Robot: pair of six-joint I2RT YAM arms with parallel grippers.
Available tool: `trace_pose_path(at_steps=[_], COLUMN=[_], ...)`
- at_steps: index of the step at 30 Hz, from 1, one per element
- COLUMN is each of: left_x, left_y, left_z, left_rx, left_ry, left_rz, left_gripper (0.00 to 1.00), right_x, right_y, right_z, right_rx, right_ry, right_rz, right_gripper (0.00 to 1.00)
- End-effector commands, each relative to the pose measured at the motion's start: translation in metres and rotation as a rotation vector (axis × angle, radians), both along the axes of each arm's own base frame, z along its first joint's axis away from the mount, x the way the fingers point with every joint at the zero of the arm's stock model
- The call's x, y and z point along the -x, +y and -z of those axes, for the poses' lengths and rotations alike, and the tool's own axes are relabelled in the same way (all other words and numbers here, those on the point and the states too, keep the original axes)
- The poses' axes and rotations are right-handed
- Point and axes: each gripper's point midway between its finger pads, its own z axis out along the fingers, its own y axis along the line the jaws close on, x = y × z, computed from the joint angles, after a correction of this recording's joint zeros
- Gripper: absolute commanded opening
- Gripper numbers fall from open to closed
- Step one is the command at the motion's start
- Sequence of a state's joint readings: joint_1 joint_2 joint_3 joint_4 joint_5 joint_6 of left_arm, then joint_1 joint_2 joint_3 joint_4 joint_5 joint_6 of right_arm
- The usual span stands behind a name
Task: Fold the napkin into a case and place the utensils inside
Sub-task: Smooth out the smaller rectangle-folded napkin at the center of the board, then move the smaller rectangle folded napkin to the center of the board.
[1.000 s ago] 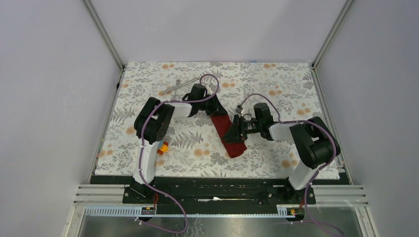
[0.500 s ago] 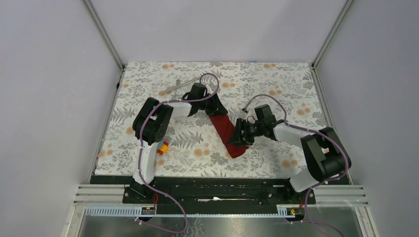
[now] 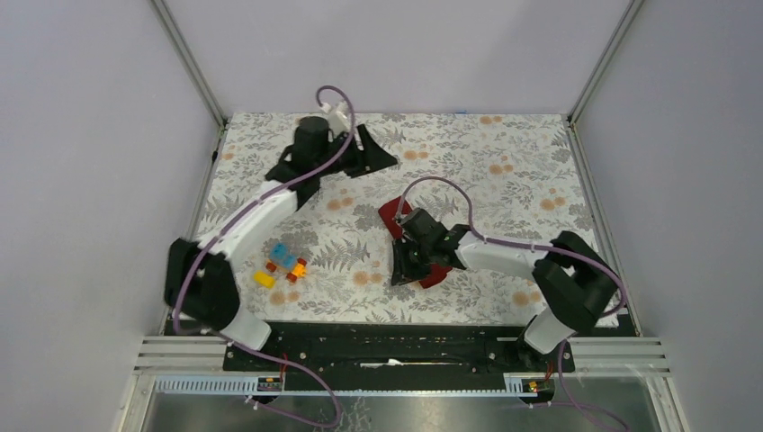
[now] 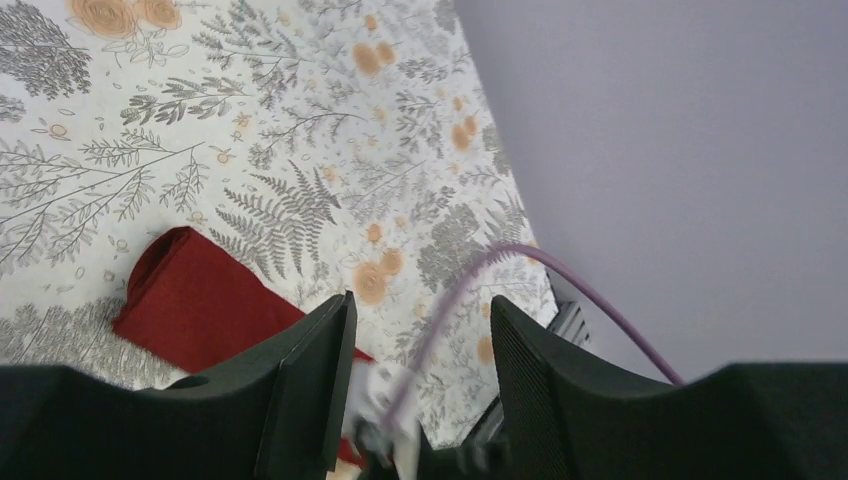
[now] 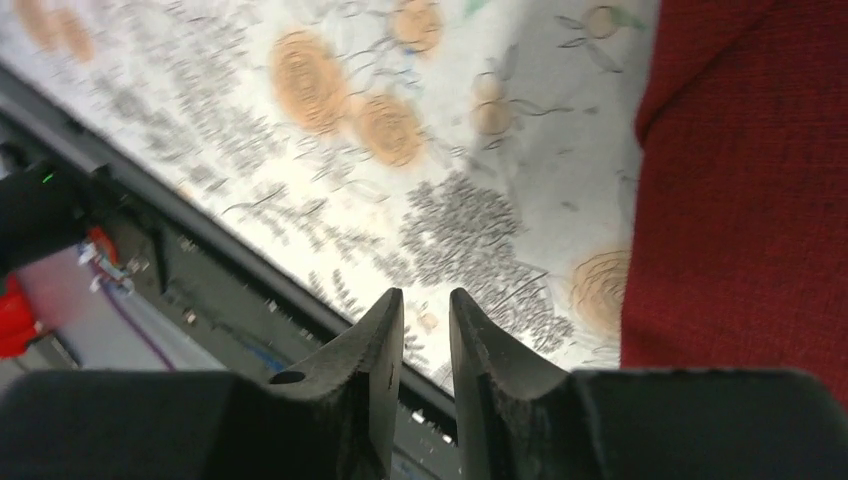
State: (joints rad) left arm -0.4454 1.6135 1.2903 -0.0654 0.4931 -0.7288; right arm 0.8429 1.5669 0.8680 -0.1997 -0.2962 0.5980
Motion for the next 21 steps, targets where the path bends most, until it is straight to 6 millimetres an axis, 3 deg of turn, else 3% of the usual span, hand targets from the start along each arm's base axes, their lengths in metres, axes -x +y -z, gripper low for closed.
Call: trace_pose_path(at_steps=[1,4,7,10,12,15,17,19,21], left_x=[0.039,0.072,0.099,0.126,0.143,0.16,0.17,0.178,0.187], left_y=[0.027,0.033,0.042,0.046,0.048,0.053,0.057,0.059,0.062], left_z=[-0.014,-0.028,-0.036,-0.044,-0.05,-0.058,-0.065,-0.069,-0.071], left_rx=[0.038,0.09,0.109,0.168,0.205,0.222,0.224,0.223,0.215], left_ry=[-0.016,-0.025,-0.04,-0.043,-0.044,-0.063,-0.079,-0.087,-0.089], left_rz=[-0.006,0.037,0.05,0.086,0.113,0.13,0.143,0.16,0.175], left_gripper=[0.58,0.58,0.59,0.59,0.6,0.6,0.6,0.6,0.6], right_x=[-0.027,-0.028,-0.026,-0.035,-0.046,-0.089,-0.132,-0.175,-0.204], right_y=[-0.005,-0.02,-0.047,-0.102,-0.151,-0.22,-0.248,-0.254,-0.244], right_z=[0.018,0.033,0.05,0.064,0.067,0.059,0.048,0.027,-0.004], right_rx=[0.113,0.192,0.29,0.384,0.446,0.496,0.531,0.589,0.584], right_ry=[-0.048,-0.053,-0.023,0.023,0.035,-0.023,-0.075,-0.136,-0.169], right_rz=[0.168,0.193,0.237,0.383,0.504,0.682,0.721,0.672,0.641], right_gripper=[0.3,0.3,0.3,0.36,0.43,0.53,0.57,0.6,0.64])
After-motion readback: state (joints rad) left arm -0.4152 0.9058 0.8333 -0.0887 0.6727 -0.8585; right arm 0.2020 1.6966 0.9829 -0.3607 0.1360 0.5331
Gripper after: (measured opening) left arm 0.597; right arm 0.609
